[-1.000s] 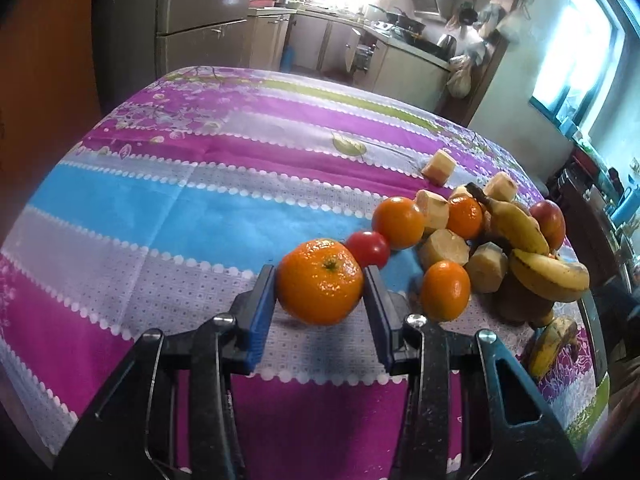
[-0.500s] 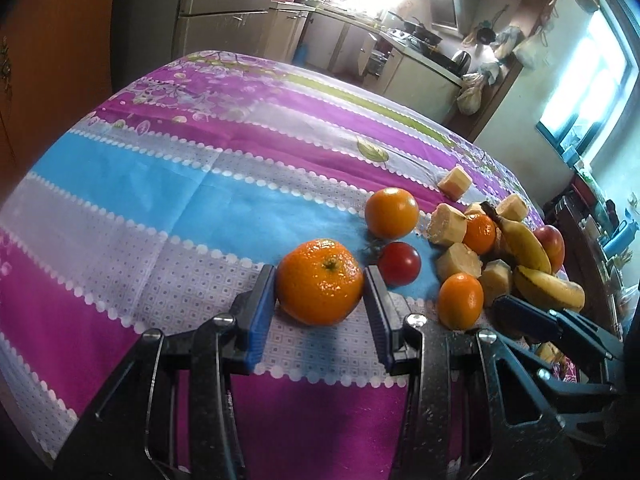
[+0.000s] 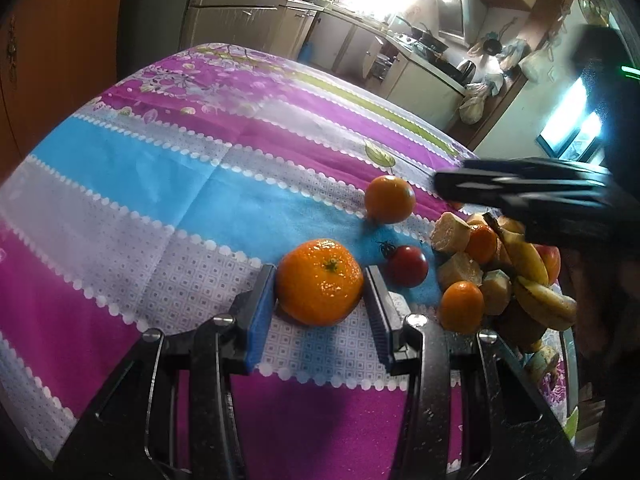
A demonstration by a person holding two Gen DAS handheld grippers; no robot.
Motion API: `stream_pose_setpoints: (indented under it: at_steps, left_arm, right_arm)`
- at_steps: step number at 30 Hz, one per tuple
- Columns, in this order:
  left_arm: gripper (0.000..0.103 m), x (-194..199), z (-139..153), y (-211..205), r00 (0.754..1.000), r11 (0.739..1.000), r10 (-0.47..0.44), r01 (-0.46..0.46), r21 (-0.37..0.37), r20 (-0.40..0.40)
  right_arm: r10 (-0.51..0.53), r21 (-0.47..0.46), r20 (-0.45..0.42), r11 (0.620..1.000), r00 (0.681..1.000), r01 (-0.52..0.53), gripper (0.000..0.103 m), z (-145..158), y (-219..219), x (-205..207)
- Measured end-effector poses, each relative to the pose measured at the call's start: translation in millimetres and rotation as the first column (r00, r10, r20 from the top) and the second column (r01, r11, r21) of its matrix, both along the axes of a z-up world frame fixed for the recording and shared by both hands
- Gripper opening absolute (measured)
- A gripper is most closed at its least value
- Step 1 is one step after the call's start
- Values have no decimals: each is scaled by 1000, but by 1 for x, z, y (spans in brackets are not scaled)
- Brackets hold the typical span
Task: Organize fruits
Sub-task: 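Grasp an orange with the right tool while the left tool holds the mandarin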
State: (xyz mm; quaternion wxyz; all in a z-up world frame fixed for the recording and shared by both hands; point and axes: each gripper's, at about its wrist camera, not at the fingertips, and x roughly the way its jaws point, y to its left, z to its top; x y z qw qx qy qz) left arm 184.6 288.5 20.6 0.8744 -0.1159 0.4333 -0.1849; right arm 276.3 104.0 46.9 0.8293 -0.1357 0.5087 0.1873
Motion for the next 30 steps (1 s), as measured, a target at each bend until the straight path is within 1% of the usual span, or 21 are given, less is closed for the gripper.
stream_pose_setpoints:
  at_steps: [1, 2, 4, 8, 10, 11, 14, 16, 21, 28, 29, 30]
  left_arm:
    - [44, 1, 0, 0, 1000, 1000, -1, 1, -1, -1]
    - [44, 1, -1, 0, 1000, 1000, -2, 2, -1, -3]
    - [45, 2, -1, 1, 1000, 1000, -2, 2, -5, -3]
    - [45, 2, -2, 0, 1000, 1000, -2, 1, -11, -6]
    - [45, 2, -2, 0, 1000, 1000, -1, 1, -13, -6]
    - [45, 2, -2, 0, 1000, 1000, -1, 1, -14, -6]
    - [45, 2, -2, 1, 1000, 1000, -1, 1, -15, -7]
    - [45, 1, -2, 1, 1000, 1000, 0, 0, -15, -6]
    - [45, 2, -2, 0, 1000, 1000, 0, 0, -12, -7]
    - [45, 3, -2, -1, 1000, 1000, -3, 3, -4, -5]
    - [45, 3, -2, -1, 1000, 1000, -4, 4, -4, -5]
    - [45, 4, -3, -1, 1000, 1000, -7, 7, -5, -5]
  right_arm:
    - [18, -17, -38, 1000, 999, -19, 58, -8, 6, 7]
    - [32, -30, -48, 999, 998, -34, 56, -12, 11, 8]
    - [49, -91, -39, 994, 998, -52, 56, -17, 23, 12]
    - [51, -211, -75, 975, 996, -65, 55, -37, 37, 30]
    - [50, -217, -66, 974, 997, -63, 52, -39, 38, 35]
    - [44, -220, -69, 974, 997, -59, 44, -39, 40, 38]
    - [42, -236, -69, 970, 997, -57, 42, -42, 46, 40]
    - [36, -231, -74, 972, 997, -52, 42, -42, 45, 40]
    - [-3, -215, -77, 976, 997, -14, 44, -39, 32, 40]
    - [-24, -212, -75, 977, 997, 7, 44, -36, 26, 33]
    - [-27, -210, -65, 978, 998, 13, 37, -36, 26, 31]
    - [-31, -212, -58, 977, 998, 18, 37, -36, 26, 30]
